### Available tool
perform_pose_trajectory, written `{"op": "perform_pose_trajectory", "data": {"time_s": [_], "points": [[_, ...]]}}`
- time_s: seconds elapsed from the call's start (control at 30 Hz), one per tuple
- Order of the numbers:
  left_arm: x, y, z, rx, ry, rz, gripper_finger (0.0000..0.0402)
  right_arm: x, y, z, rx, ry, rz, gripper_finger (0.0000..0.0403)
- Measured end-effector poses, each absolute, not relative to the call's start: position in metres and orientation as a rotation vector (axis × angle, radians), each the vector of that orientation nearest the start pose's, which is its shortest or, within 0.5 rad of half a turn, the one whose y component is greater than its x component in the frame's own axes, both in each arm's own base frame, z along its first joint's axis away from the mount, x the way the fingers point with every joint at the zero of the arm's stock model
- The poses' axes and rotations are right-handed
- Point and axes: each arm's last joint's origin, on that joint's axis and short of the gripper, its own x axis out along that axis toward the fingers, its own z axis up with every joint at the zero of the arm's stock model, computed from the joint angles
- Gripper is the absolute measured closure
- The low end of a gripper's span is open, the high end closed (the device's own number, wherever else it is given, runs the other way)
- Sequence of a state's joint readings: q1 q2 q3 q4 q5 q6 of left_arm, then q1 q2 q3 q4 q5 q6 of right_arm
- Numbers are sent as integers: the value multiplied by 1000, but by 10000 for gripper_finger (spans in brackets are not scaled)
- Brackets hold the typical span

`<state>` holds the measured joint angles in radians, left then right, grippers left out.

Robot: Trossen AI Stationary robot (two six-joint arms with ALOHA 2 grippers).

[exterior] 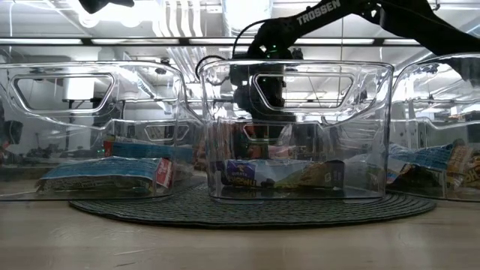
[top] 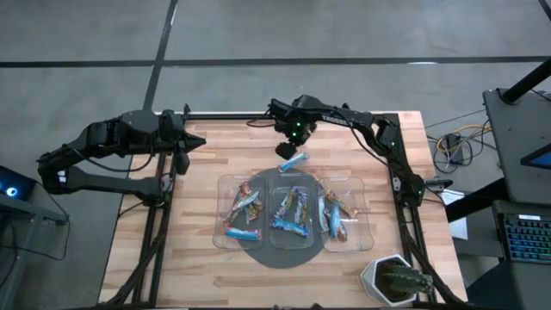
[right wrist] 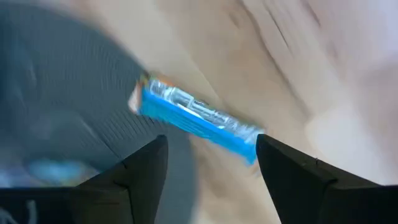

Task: Pick and place Granola Bars by type
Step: Put the yellow granola bar into the right transparent bin

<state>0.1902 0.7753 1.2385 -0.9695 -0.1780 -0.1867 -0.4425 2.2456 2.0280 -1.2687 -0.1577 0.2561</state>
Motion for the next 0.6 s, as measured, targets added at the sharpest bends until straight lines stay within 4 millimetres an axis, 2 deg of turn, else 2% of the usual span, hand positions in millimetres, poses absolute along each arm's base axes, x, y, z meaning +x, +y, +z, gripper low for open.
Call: {"op": "perform_pose_trajectory", "data": {"time_s": [0.17,0.47,0.6], "points": [[105,25,405,-184,474,407,402,405,-183,218,1049,1311,-772,170],[106,26,406,-259,448,424,402,415,-160,218,1349,1176,-1082,170],[106,26,406,-245,451,421,402,418,-150,215,1439,1054,-1294,170]]}}
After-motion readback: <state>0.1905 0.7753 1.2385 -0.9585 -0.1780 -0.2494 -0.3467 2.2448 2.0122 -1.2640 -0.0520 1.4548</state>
